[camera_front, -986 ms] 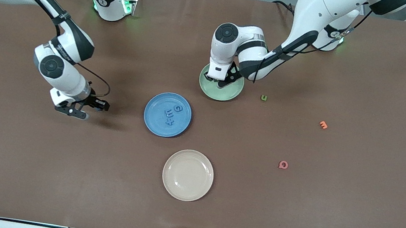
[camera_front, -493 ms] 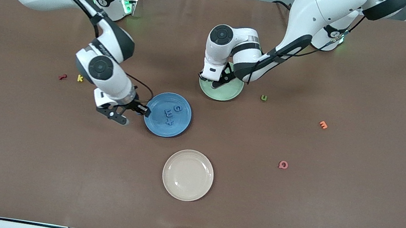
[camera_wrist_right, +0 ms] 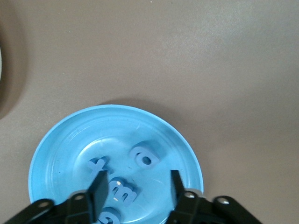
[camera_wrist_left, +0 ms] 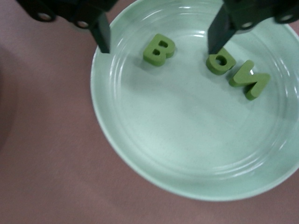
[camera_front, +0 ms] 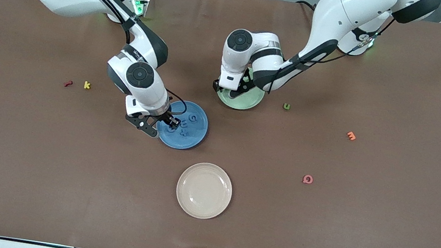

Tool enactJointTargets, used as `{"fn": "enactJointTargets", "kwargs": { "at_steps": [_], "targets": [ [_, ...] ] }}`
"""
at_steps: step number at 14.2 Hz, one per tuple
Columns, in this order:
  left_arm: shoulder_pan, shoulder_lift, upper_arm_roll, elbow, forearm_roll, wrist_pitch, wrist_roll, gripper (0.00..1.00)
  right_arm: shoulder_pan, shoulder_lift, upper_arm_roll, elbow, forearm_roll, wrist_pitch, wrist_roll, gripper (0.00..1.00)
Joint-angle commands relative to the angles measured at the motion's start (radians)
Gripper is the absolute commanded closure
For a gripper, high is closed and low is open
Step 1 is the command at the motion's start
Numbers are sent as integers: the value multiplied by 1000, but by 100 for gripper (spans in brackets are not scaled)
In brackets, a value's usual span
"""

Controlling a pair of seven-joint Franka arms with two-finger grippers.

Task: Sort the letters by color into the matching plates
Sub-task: 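Release B on green plate with the left gripper while the right gripper places e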

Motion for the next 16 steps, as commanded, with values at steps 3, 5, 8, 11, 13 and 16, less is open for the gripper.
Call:
{"fn": "enactJointTargets", "kwargs": {
  "at_steps": [3, 5, 8, 11, 13, 16],
  "targets": [
    [93, -106, -1, -26, -68, -7, 202, 1, 26, 9, -11, 35, 20, -15, 20, 0],
    [130, -183, -1, -66, -127, -8, 349, 1, 26, 8, -11, 35, 18, -35, 15, 0],
    [223, -327, -4, -159, -223, -8, 636, 1, 18, 6, -12, 35, 14, -58, -1, 0],
    [293, -447, -4, -271, -344, -10, 928, 1, 6, 0, -9, 35, 12, -102, -28, 0],
    [342, -513, -4, -332, -394, -19, 1092, 1, -5, -3, -7, 35, 12, -105, -50, 0],
    [395, -570, -4, -397, -421, -19, 1252, 1, -22, -67, -55, 24, 70, -101, -207, 0]
  ]
}}
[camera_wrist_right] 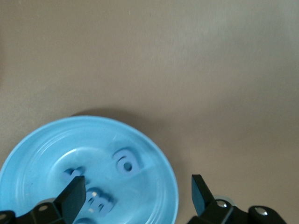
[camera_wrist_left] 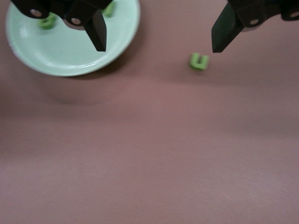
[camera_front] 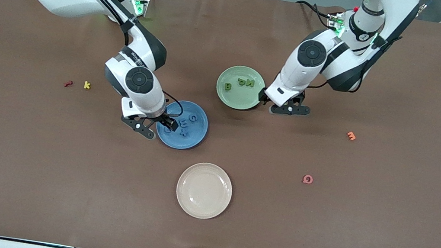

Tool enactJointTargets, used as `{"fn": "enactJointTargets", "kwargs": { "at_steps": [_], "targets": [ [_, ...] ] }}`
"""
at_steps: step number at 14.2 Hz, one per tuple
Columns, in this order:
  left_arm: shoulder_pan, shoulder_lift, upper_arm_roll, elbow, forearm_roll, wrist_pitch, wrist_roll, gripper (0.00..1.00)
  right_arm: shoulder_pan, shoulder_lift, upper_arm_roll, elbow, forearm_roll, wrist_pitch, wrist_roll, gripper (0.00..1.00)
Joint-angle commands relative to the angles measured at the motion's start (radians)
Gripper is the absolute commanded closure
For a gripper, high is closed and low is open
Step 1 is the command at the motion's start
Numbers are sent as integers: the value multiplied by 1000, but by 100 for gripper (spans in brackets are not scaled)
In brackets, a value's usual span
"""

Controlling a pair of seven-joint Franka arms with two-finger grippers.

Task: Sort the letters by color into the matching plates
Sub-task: 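Release B on green plate with the left gripper while the right gripper places e, then reach the left gripper to green n while the right gripper returns to rest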

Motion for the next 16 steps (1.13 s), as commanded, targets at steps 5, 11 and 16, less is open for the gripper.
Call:
{"fn": "enactJointTargets", "kwargs": {
  "at_steps": [5, 11, 16],
  "targets": [
    [77, -118, -3, -157, -63, 46, 209, 1, -6, -248, -196, -46, 366, -51, -559, 0],
    [78, -94, -2, -265, -63, 233, 234, 2, 217, -426, -645, -28, 601, -243, -1070, 0],
    [59, -9, -3, -286, -61, 305, 219, 5, 350, -513, -932, 65, 605, -445, -1299, 0]
  ]
}}
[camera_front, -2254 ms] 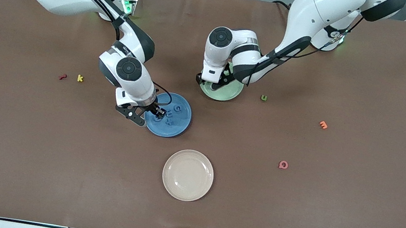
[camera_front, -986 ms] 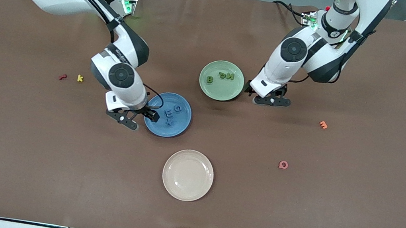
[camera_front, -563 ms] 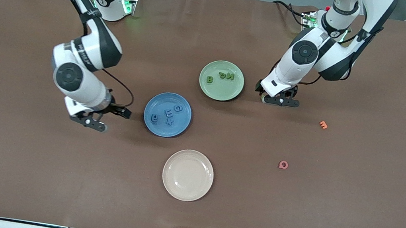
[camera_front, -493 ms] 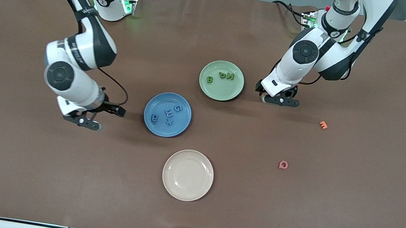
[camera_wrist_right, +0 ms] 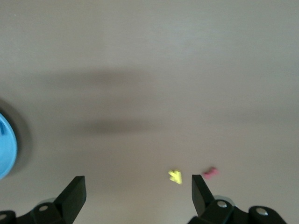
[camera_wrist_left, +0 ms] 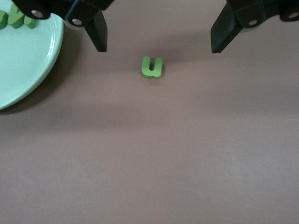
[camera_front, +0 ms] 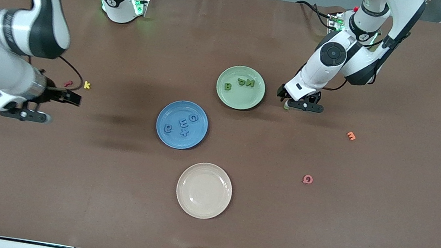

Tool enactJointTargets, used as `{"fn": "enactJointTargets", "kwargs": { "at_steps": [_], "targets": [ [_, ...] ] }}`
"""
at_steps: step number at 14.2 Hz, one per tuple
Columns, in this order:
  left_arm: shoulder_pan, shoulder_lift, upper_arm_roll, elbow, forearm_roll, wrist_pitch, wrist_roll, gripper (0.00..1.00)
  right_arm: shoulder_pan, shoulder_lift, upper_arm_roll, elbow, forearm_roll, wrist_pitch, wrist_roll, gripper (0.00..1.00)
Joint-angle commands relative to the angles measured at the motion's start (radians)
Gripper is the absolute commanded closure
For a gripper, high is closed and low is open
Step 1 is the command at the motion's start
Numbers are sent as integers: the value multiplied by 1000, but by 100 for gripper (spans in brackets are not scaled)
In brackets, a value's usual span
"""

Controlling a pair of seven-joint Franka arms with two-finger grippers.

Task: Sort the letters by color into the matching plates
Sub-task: 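Reach the left gripper to green n while the right gripper returns to rest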

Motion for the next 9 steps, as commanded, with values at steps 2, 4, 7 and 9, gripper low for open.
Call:
{"fn": "enactJointTargets", "kwargs": {
  "at_steps": [2, 4, 7, 9],
  "targets": [
    [-18, 52, -2, -14, -21, 41, 13, 7, 75, -62, -119, 91, 22, -164, -81, 0],
    [-30, 66, -1, -13, -12, 41, -21, 10, 73, -106, -115, 100, 22, -217, -81, 0],
    [-36, 83, 1, -13, 1, 41, -29, 20, 77, -169, -109, 102, 21, -264, -79, 0],
    [-36, 95, 3, -11, 14, 41, -29, 29, 75, -189, -106, 111, 21, -292, -79, 0]
  ]
}}
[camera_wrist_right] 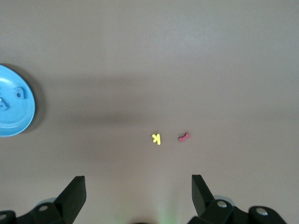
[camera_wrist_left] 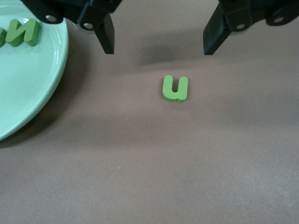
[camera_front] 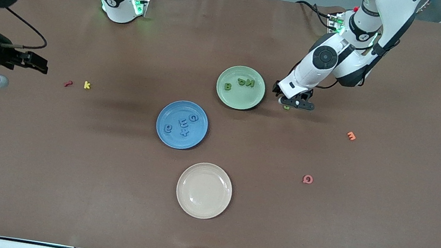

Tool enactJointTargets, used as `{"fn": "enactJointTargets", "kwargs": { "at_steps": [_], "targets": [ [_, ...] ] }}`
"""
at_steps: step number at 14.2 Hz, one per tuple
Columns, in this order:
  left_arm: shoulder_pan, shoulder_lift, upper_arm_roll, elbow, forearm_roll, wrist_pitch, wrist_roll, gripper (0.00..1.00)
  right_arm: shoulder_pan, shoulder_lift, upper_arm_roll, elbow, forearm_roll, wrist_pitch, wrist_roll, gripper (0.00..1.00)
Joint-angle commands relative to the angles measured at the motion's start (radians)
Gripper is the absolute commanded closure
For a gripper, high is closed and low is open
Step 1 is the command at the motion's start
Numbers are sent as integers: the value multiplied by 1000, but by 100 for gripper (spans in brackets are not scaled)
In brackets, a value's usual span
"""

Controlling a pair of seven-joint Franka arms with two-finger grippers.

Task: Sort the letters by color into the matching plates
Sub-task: 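Reach the left gripper to green n while the right gripper returns to rest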

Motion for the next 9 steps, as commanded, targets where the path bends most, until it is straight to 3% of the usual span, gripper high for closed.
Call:
{"fn": "enactJointTargets", "kwargs": {
  "at_steps": [1, 9],
  "targets": [
    [-3, 18, 5, 2, 32, 17, -12, 32, 9, -34, -10, 14, 17, -48, -9, 0],
    [-3, 90, 62, 49, 186, 17, -24, 35, -8, -67, 21, 56, 20, -110, 17, 0]
  ]
}}
